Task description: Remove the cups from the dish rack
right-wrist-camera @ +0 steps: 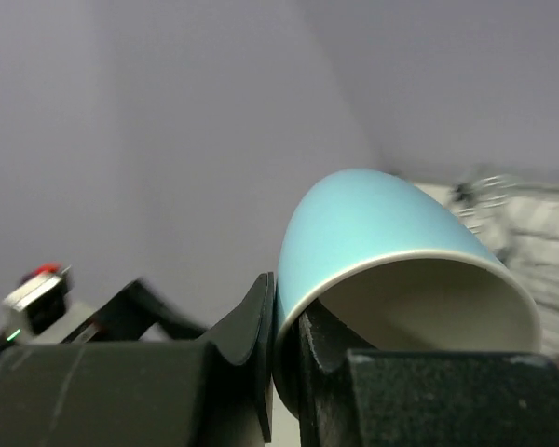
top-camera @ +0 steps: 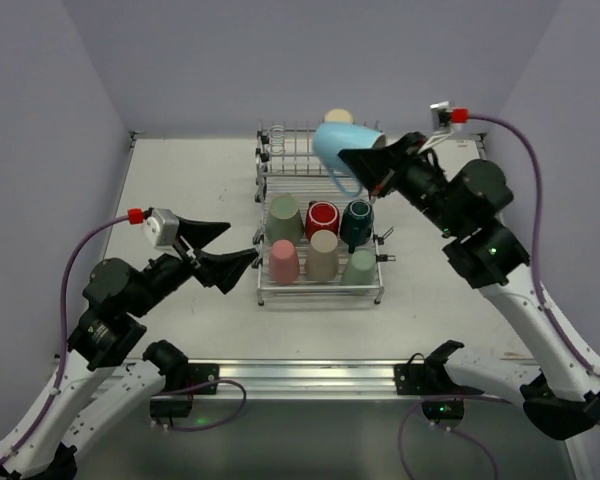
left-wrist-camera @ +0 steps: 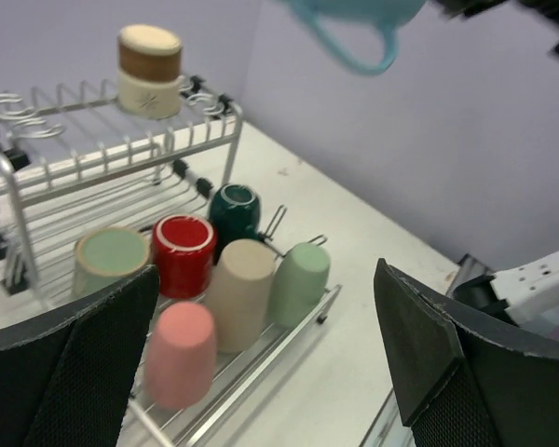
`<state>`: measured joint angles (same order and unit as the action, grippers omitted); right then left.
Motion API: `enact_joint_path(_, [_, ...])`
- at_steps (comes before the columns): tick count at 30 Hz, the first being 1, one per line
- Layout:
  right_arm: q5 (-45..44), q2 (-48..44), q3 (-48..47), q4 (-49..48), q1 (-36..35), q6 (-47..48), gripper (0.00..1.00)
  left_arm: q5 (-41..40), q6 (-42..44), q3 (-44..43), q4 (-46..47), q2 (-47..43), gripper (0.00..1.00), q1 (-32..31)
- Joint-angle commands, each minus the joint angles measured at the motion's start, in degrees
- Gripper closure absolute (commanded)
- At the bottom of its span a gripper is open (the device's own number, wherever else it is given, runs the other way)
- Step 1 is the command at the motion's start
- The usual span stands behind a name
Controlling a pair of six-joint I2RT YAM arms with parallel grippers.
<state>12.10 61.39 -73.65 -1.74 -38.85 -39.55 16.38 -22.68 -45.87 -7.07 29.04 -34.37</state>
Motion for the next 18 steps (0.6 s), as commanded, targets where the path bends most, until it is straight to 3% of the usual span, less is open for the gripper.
enact_joint_path(1, [-17.51,-4.69,-10.0,23.82,9.97,15.19,1.0,-6.97,5.54,1.39,-11.91,-2.93,0.0,0.0])
enact_joint_path(4, [-23.06,-3.56,-13.87,33.33,20.69,20.21,1.0,-9.35,6.59,4.46,-13.32,-6.18,0.0,0.09])
enact_joint_path(7, [-27.21,1.62,-16.43,37.41,26.96,24.69,1.0,-10.93,7.03,7.36,-13.06,-8.03,0.0,0.0])
enact_joint_path(13, [-23.53,17.76,-22.67,42.16,34.79,27.42,1.0,-7.33,7.74,9.48,-12.27,-7.77,0.0,0.0])
enact_joint_path(18, [-18.43,31.23,-27.42,44.62,37.35,27.77,1.0,-6.1,7.82,9.92,-11.83,-8.29,0.0,0.09])
